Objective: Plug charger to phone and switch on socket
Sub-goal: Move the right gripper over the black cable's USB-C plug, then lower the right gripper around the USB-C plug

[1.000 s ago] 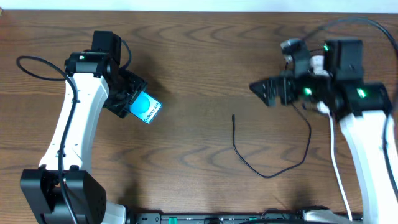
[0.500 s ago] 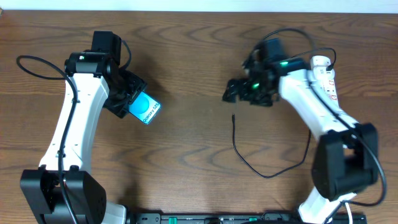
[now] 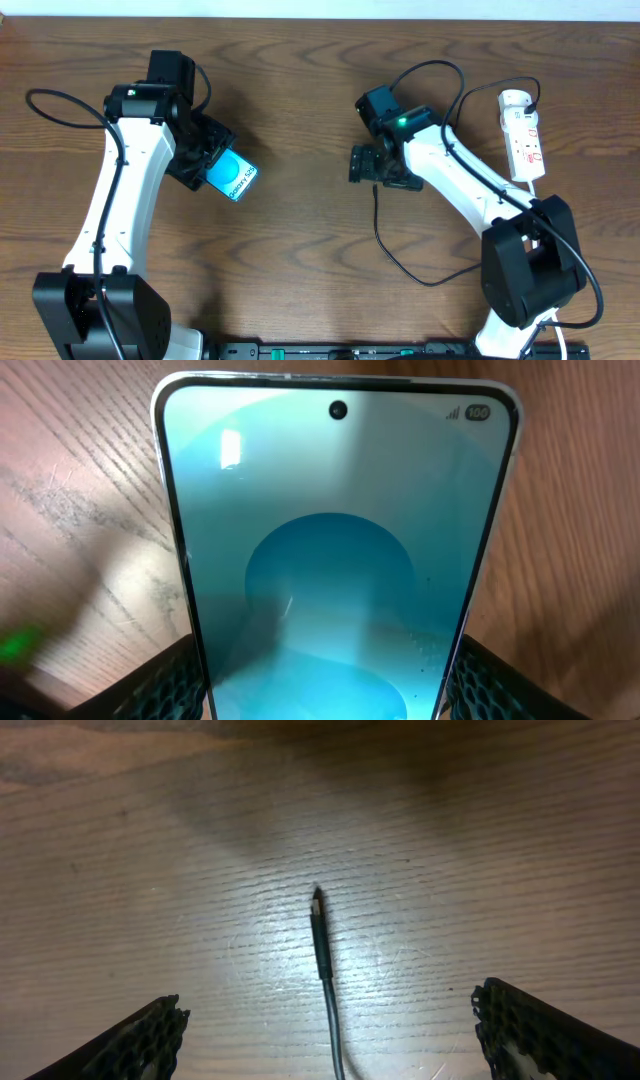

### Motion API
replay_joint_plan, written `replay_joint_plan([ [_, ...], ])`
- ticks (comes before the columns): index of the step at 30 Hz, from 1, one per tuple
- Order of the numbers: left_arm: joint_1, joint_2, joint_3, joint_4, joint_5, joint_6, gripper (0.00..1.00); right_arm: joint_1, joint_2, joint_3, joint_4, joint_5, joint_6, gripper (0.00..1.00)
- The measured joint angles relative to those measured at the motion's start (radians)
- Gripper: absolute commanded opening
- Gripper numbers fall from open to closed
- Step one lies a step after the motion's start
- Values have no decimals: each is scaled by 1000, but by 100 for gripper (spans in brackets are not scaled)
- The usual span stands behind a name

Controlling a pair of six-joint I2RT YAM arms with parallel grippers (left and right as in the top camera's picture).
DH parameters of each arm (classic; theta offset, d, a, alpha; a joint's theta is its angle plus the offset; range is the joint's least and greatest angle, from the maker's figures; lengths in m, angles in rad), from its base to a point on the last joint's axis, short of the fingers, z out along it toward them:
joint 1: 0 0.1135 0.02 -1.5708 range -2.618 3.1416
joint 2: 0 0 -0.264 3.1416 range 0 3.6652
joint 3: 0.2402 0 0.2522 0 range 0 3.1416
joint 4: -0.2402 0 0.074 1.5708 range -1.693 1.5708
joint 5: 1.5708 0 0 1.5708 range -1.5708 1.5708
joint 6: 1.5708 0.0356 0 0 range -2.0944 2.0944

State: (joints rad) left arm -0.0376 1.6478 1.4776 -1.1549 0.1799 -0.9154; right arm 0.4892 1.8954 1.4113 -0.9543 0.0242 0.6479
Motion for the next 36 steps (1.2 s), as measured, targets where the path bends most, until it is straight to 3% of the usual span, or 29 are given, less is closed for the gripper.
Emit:
replay_joint_plan([
  [16,0,0,0,-1,-4,0,7,13,119,0,2,6,26,89],
  [36,0,0,0,-20,-29,8,7,69,131,0,29,-10,14,89],
])
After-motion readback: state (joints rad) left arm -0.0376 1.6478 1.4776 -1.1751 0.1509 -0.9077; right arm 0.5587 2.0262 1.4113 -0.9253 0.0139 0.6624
